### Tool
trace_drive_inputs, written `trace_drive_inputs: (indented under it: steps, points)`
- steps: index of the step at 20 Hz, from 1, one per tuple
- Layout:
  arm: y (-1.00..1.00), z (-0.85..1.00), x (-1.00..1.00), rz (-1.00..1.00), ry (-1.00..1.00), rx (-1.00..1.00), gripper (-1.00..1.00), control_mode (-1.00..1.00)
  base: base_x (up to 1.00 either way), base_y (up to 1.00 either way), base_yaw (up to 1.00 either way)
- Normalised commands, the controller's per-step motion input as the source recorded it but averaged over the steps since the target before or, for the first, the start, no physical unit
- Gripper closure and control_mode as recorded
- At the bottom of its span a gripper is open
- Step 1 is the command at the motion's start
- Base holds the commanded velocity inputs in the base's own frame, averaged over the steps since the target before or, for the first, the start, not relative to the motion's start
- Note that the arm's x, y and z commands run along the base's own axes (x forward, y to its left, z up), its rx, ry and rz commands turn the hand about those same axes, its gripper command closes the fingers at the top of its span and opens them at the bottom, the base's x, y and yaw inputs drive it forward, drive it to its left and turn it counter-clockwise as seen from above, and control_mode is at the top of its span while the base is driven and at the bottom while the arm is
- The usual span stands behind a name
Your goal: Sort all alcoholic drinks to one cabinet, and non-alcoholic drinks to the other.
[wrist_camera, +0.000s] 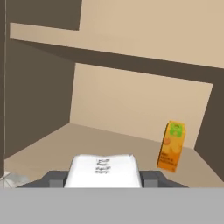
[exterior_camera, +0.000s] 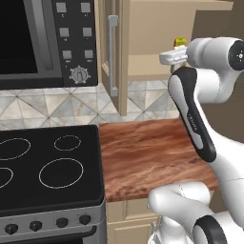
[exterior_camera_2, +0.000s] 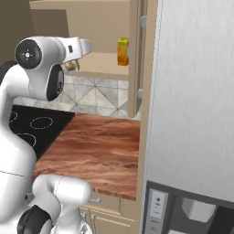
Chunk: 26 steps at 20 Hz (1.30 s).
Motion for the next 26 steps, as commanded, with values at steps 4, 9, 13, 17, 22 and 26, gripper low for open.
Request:
trace_drive_inputs:
  steps: [4, 9, 13, 17, 22, 26]
  points:
    - [0.00, 0.00, 0.28, 0.00, 0.00, 0.00, 1.00, -1.00, 0.00, 0.00, 0.00]
    - [0.00, -0.05, 0.27, 0.00, 0.00, 0.00, 1.00, -1.00, 0.00, 0.00, 0.00]
    - [0.00, -0.08, 0.29, 0.00, 0.00, 0.00, 1.00, -1.00, 0.00, 0.00, 0.00]
    - [0.00, -0.04, 0.27, 0.00, 0.00, 0.00, 1.00, -1.00, 0.00, 0.00, 0.00]
    - [0.00, 0.00, 0.26, 0.00, 0.00, 0.01, 1.00, -1.00, 0.00, 0.00, 0.00]
    - [0.00, -0.04, 0.28, 0.00, 0.00, 0.00, 1.00, -1.00, 0.00, 0.00, 0.00]
